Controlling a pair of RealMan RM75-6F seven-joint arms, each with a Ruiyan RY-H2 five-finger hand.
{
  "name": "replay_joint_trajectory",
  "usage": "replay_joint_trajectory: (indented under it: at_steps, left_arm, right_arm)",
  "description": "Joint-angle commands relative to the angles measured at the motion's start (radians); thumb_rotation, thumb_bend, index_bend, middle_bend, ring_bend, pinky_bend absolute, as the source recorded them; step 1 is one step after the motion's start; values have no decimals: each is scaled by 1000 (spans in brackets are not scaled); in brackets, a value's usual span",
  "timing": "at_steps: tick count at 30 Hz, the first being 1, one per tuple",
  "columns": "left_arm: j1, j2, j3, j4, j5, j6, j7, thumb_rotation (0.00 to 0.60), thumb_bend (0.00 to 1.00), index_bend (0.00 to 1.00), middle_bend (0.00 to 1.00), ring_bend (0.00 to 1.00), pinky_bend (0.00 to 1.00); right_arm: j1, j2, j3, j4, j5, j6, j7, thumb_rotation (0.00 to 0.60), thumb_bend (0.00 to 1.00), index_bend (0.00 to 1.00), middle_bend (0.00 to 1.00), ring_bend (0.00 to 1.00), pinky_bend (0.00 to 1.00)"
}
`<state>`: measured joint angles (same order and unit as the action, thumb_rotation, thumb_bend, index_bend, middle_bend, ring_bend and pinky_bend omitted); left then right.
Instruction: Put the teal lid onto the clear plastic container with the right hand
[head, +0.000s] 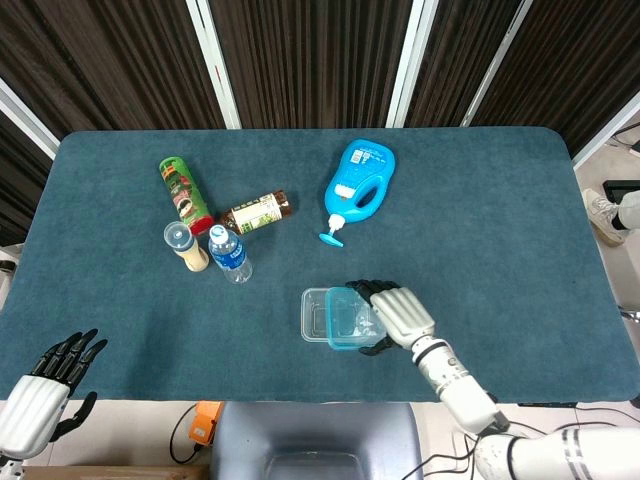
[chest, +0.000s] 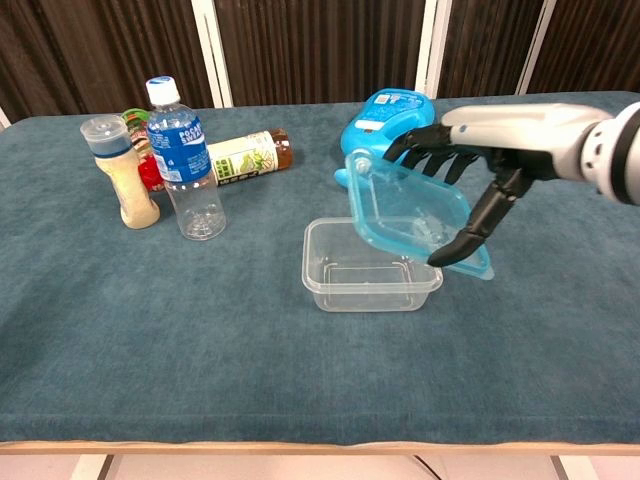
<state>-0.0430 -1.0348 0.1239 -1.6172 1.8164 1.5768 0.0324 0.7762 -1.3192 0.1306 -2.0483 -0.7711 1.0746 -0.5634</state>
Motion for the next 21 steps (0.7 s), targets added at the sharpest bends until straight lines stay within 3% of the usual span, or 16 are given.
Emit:
replay_joint_trajectory:
  at_steps: [1, 15, 21]
  left_arm:
    - [1, 0, 0, 1, 1, 1, -1, 600, 430, 0, 0, 0, 161]
    - [4, -2, 0, 0, 0, 1, 8, 600, 432, 0, 0, 0, 161]
    - [4, -1, 1, 0, 0, 1, 6, 600, 433, 0, 0, 0, 161]
  right_arm:
    - [40, -58, 7, 1, 58, 50, -68, 600, 273, 775, 470, 425, 586]
    - [50, -138, -1, 72, 36, 95, -83, 600, 273, 758, 470, 425, 586]
    - [66, -159, 8, 111, 81, 93, -110, 600, 273, 758, 470, 425, 586]
